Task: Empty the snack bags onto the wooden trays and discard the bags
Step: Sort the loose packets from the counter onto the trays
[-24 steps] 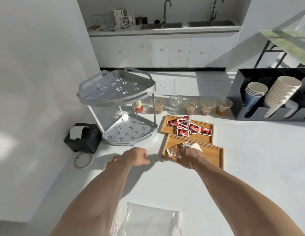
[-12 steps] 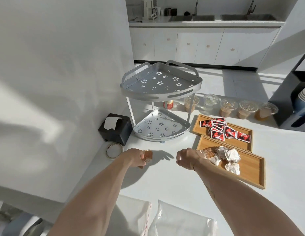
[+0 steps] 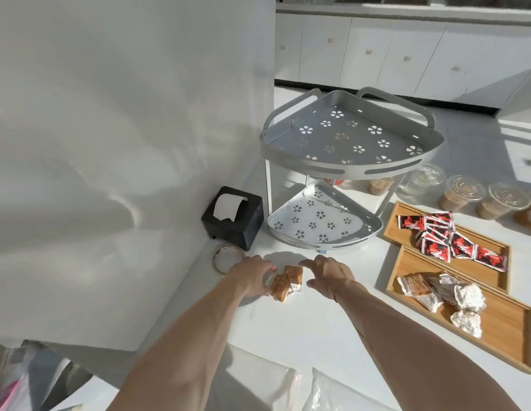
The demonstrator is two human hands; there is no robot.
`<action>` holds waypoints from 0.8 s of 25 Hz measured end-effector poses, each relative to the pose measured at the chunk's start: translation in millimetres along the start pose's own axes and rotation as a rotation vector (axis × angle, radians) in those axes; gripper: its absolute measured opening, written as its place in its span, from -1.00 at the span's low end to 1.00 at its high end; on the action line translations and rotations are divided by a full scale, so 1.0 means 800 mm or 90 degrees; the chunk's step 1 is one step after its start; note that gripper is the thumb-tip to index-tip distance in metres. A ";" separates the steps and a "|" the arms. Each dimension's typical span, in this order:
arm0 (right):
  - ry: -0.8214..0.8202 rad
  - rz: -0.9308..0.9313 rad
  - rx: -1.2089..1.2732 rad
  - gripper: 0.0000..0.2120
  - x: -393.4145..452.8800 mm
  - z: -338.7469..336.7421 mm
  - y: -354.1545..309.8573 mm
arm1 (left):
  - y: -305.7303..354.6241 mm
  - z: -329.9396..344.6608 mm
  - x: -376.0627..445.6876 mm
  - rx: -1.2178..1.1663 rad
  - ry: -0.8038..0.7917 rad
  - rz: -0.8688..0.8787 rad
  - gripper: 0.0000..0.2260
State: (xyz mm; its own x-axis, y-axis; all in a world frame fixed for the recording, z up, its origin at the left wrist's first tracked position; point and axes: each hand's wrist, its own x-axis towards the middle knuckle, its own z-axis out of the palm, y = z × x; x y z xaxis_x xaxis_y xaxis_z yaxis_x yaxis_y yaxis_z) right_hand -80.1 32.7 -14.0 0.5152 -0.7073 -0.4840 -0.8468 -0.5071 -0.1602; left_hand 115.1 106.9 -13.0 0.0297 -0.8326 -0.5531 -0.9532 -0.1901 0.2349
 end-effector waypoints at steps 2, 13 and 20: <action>0.001 -0.011 -0.009 -0.45 0.011 0.005 -0.005 | 0.001 0.007 0.006 -0.035 0.029 0.029 -0.44; 0.074 0.027 0.072 -0.59 0.019 0.021 -0.018 | -0.006 0.010 0.016 -0.166 0.033 0.031 -0.71; 0.022 0.124 0.155 -0.78 -0.021 0.024 0.025 | -0.004 -0.005 0.009 -0.204 -0.027 0.006 -0.73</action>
State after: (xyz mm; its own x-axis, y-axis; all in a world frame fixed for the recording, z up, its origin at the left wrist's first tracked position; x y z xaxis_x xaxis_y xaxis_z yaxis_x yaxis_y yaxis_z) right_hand -108.6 44.1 -25.8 0.3405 -0.7984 -0.4966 -0.9347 -0.2300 -0.2710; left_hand 119.3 99.7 -14.7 0.0027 -0.8135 -0.5816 -0.8099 -0.3429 0.4759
